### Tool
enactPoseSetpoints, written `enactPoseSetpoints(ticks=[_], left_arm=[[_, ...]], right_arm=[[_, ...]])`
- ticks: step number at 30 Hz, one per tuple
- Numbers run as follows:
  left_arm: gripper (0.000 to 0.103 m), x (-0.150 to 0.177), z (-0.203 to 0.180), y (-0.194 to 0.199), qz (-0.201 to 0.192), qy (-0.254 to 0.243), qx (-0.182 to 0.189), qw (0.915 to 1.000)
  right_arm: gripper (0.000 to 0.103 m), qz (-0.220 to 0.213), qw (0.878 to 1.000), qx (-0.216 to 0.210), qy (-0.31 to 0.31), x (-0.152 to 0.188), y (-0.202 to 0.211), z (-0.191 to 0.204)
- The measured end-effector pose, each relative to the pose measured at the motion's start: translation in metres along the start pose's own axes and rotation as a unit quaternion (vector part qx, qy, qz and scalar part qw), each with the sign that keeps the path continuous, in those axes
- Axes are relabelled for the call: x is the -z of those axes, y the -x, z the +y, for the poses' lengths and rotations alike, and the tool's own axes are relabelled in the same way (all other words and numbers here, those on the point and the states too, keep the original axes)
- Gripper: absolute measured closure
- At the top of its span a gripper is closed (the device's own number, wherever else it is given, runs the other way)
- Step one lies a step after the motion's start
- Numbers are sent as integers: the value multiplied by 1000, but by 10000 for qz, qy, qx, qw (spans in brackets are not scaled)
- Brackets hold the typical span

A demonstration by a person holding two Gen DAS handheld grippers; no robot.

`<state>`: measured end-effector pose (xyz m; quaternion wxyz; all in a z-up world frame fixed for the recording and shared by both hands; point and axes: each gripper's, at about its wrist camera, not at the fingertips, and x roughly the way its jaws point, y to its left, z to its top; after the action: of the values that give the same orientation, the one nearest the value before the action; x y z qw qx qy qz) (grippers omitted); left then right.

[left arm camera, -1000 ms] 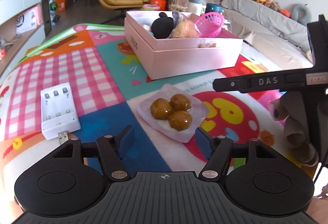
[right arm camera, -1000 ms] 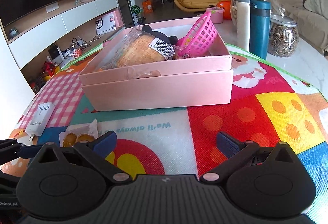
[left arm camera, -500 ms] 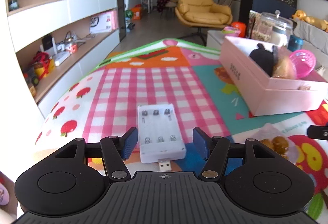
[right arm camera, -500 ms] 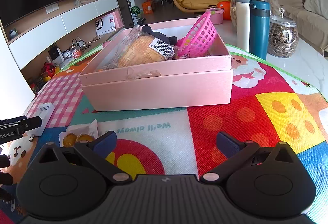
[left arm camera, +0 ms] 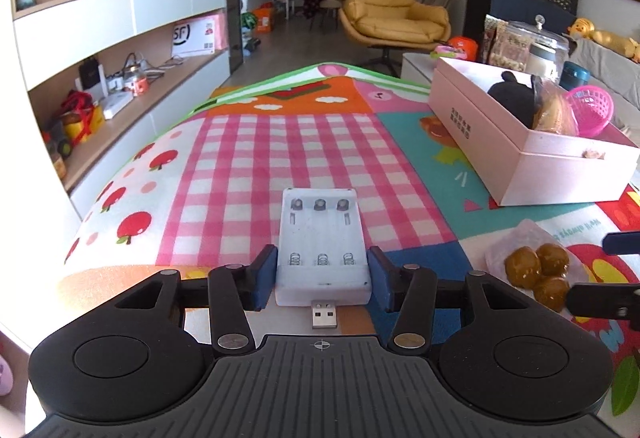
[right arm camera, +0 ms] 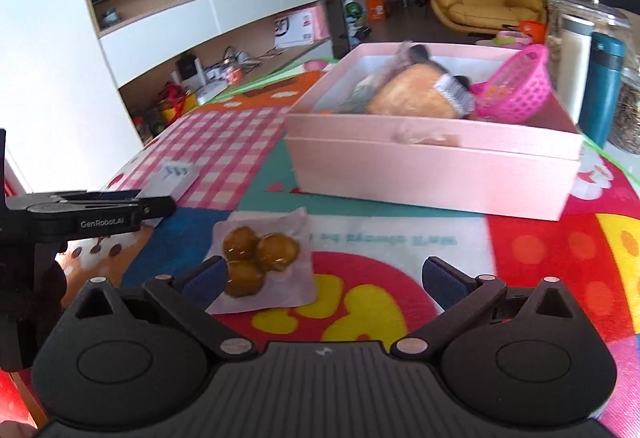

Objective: Organize objects
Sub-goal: 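Lift the snack tray with the right gripper while the left carries the charger to the box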

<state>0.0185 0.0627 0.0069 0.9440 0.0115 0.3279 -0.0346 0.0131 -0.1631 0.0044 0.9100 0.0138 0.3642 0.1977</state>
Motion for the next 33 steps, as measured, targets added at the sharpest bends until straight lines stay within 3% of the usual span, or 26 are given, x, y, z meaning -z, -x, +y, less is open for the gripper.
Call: enactPoseSetpoints(ticks=[6,8,10,16,21,27,33], left_arm=[[50,11,-6,14,-26,-5,182,9998],[50,12,-6,17,-24,36,227,9997],[50,14,-8,18,-51,50,215,9997],[50,16,-15,24,-15,-3,220,9998],[50,15,-24,30,66,183,739,9971],[50,-20,-48,39,-277,11,1119,9933],[50,-101,-66,31,-811,289,1395,9865]], right_arm=[[1,214,9986,152,461,-11,-22,30],[15,255,9961,351,766,-10,-22,41],[30,326,9953,217,884,-10,-15,46],[31,328,9956,400,786,-1,17,28],[31,-22,9965,706,455,1,59,0],[31,-399,9945,946,224,3,93,-19],[31,-644,9934,934,167,4,100,-21]])
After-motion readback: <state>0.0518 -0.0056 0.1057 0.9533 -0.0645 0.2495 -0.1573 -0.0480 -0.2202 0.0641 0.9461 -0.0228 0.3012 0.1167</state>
